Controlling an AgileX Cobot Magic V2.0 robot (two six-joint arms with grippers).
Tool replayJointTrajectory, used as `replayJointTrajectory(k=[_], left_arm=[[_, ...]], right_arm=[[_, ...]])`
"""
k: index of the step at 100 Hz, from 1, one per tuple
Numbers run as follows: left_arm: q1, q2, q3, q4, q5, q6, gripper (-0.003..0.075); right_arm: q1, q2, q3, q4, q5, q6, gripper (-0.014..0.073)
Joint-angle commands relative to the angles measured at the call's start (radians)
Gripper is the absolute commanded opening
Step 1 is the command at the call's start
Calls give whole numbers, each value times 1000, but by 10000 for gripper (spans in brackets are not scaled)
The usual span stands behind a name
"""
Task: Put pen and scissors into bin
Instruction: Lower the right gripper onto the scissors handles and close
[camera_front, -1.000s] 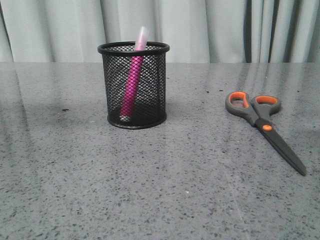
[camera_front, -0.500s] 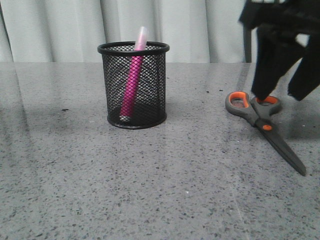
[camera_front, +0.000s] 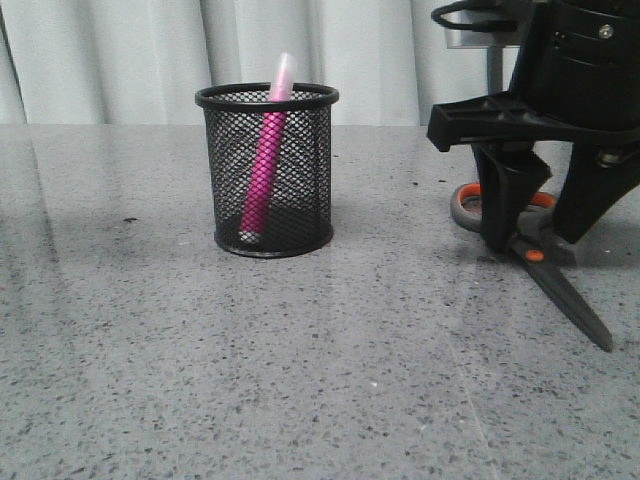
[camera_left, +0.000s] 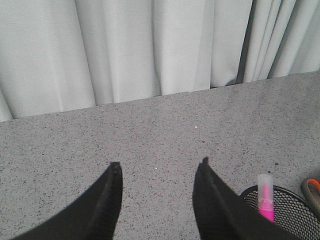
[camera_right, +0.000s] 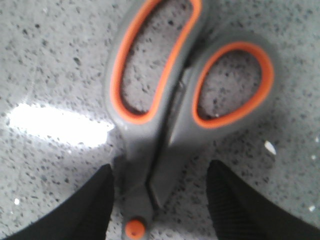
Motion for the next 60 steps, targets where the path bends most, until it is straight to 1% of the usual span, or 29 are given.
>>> replayJointTrajectory(k=[1,28,45,52,60], left_arm=[[5,-21,-27,-10,-83,-7,293],[5,-21,-27,-10,-83,-7,293],[5,-21,-27,-10,-83,-7,293],[5,-21,-27,-10,-83,-7,293],[5,-21,-27,-10,-83,-7,293]], right_arm=[[3,-27,-32,-16,-45,8,367],[4,-11,-32,-12,-51,8,367],[26,16,-32,-12,-46,8,366],[31,24,-32,-12,-46,8,343],[36,28,-32,-12,-46,8,260]])
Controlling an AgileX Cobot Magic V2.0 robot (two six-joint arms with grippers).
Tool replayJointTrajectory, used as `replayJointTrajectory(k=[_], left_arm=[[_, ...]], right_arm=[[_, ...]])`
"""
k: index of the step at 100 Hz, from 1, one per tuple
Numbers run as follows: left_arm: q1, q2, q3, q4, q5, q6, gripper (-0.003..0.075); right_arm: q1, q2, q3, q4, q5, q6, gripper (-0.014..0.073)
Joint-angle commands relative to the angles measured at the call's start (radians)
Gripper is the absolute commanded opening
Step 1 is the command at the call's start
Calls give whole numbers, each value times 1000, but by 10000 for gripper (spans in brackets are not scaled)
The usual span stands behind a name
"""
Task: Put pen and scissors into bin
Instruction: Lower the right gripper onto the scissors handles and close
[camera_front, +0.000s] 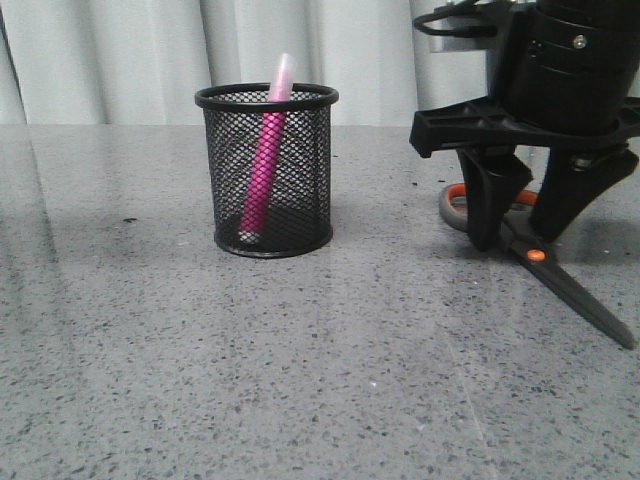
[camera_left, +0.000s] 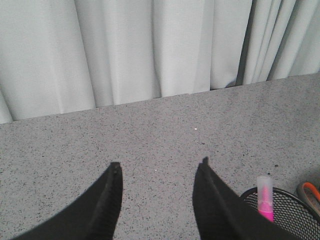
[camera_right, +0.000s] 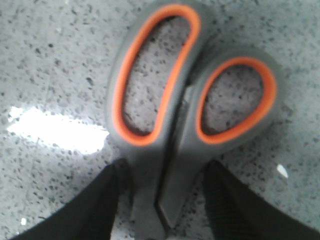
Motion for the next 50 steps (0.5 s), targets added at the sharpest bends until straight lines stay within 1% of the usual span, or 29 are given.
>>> replayJointTrajectory(k=[1,18,25,28,37,50], left_arm=[[5,-21,-27,-10,-76,-7,293],[5,-21,-27,-10,-76,-7,293],[5,-21,-27,-10,-76,-7,293],[5,-21,-27,-10,-76,-7,293],[5,-21,-27,-10,-76,-7,293],[5,-21,-27,-10,-76,-7,293]], right_arm=[[10,-8,-15,4,-21,2,251],[10,-8,-15,-12,-4,2,10],[10,-8,-15,-25,8,2,-61],[10,-8,-15,-27,13,2,-73],[10,-17,-15,-36,18,2,-73],[10,-80,-13,-52,11,2,-73]])
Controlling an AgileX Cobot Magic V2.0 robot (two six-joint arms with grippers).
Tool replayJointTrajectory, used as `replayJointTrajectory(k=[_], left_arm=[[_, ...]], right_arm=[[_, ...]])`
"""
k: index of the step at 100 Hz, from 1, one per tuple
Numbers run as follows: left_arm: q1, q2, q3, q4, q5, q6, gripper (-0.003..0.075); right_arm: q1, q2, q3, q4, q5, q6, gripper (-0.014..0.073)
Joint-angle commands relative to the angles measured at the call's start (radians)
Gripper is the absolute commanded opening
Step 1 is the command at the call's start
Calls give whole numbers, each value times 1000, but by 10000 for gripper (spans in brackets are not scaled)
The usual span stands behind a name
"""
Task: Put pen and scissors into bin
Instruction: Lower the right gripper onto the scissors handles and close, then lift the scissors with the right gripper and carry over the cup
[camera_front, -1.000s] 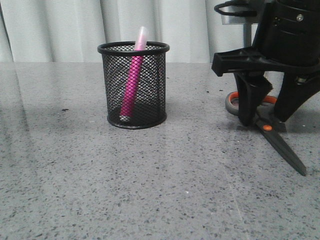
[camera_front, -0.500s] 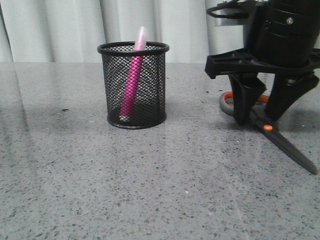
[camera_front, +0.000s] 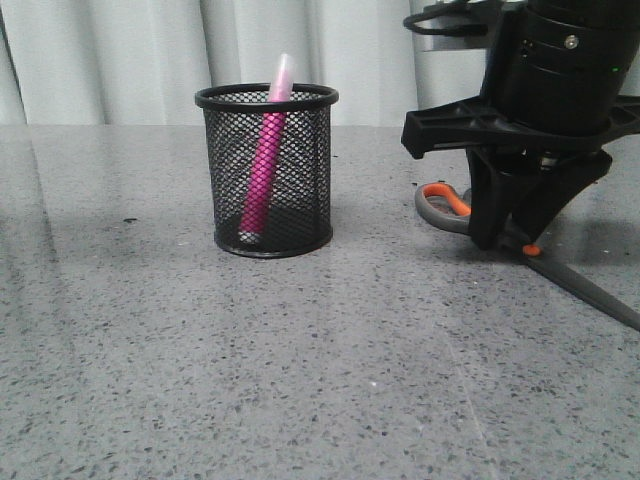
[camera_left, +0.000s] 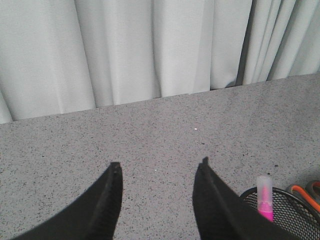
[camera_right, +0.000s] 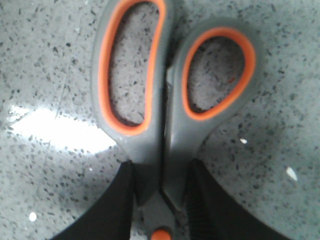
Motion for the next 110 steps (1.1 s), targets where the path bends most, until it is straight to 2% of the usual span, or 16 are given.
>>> replayJointTrajectory(k=[1,12,24,49,74,99,110], left_arm=[[5,-21,-27,-10,-76,-7,293],[5,-21,-27,-10,-76,-7,293],[5,-21,-27,-10,-78,-7,293],[5,-21,-27,-10,-99,-7,293],[5,-21,-27,-10,-99,-7,293],[5,-21,-27,-10,-99,-7,293],[5,-21,-27,-10,-99,-7,293]], right_arm=[[-1,-81,-12,-32,9,2,-73],[-1,-177,19,-53,-33,2,-73],[-1,-317,88,-56,-153,2,-73],[-1,-502,206,-40,-593,2,-73],[9,-440,207,-35,-909,2,-73],[108,-325,207,-29,-1355,2,-73],[134,-272,207,-29,-1471,2,-73]])
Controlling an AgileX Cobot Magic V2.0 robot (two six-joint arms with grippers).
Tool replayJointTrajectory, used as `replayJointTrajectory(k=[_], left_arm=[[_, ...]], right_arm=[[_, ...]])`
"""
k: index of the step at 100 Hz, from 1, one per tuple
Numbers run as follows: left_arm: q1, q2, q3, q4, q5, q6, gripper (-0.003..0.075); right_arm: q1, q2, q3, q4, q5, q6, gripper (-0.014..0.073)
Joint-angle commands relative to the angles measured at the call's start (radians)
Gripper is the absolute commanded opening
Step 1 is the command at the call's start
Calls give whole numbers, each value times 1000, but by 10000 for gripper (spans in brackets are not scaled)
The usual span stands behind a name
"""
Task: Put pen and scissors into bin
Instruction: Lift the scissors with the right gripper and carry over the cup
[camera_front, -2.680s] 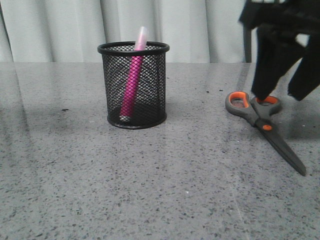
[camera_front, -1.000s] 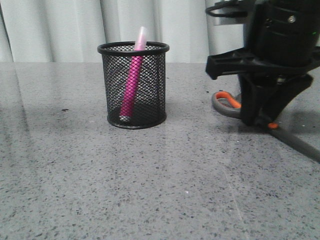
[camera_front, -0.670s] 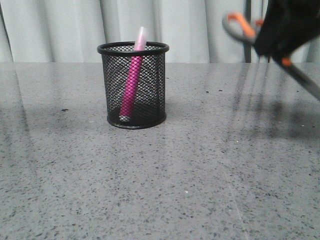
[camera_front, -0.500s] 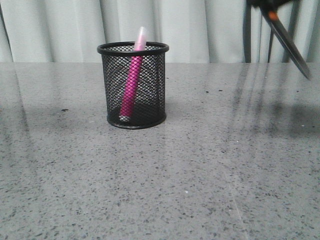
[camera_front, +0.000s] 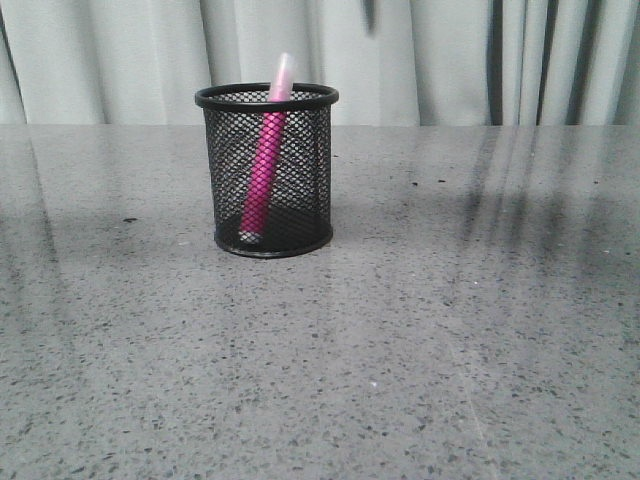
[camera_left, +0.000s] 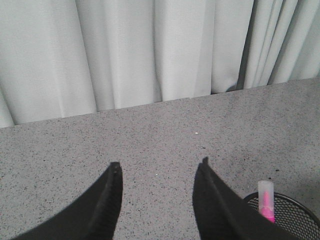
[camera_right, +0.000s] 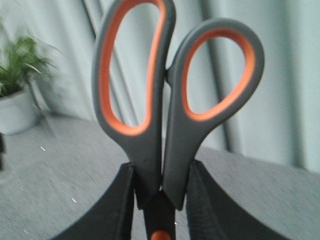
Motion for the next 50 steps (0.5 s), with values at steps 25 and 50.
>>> replayJointTrajectory(k=[25,50], left_arm=[[5,-21,-27,-10,-84,-7,293],[5,-21,-27,-10,-83,-7,293]], right_arm=[[24,107,-28,-1,-363,0,-73],[50,171,56,-3,-514,0,-73]])
